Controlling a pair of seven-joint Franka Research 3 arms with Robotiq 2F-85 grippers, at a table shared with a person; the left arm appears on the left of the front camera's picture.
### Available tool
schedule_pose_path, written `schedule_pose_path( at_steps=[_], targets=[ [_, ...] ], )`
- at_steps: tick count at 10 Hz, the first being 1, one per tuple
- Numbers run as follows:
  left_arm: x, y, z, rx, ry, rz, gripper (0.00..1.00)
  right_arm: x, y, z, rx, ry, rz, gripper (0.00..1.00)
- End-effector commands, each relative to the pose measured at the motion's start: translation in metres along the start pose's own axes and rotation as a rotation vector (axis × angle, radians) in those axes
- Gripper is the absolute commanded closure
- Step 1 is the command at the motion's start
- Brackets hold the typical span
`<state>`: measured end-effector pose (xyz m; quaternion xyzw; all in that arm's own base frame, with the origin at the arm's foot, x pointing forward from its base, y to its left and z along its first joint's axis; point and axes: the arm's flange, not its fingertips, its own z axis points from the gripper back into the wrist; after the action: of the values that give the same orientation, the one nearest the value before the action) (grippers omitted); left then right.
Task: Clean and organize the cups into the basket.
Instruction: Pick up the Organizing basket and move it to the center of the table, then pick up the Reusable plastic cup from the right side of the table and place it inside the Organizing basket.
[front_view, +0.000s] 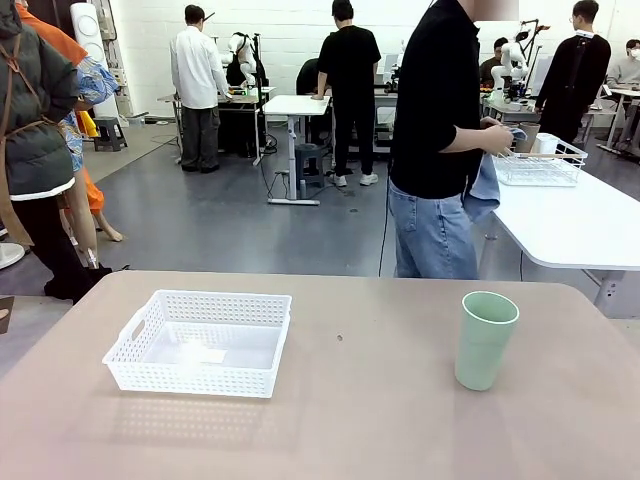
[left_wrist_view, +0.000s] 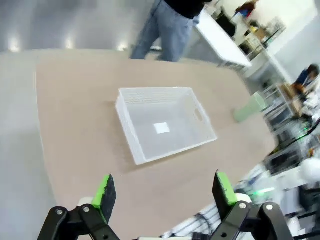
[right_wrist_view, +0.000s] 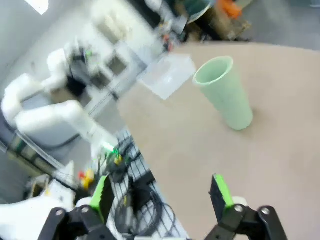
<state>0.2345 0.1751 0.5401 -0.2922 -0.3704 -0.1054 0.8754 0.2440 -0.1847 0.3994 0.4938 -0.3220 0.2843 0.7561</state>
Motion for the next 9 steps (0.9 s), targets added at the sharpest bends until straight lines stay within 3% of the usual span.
schedule_pose_path(
  at_steps=[1,3,5,8,9],
  targets=[
    [0.027,-0.044,-0.038,0.219,0.118,-0.134,0.00,-0.019,-0.007,-0.061,-0.029,0.112,0.228,0.00],
    [0.053,-0.078,-0.075,0.391,0.230,-0.230,0.00,-0.033,-0.026,-0.100,-0.044,0.256,0.328,0.00],
    [0.062,-0.091,-0.125,0.479,0.358,-0.267,0.00,-0.057,-0.043,-0.123,-0.033,0.371,0.326,0.00],
    [0.066,-0.092,-0.198,0.517,0.398,-0.265,0.00,-0.067,-0.059,-0.131,-0.026,0.358,0.286,0.00],
    [0.066,-0.090,-0.211,0.501,0.374,-0.245,0.00,-0.018,-0.099,-0.093,-0.018,0.387,0.289,0.00]
  ],
)
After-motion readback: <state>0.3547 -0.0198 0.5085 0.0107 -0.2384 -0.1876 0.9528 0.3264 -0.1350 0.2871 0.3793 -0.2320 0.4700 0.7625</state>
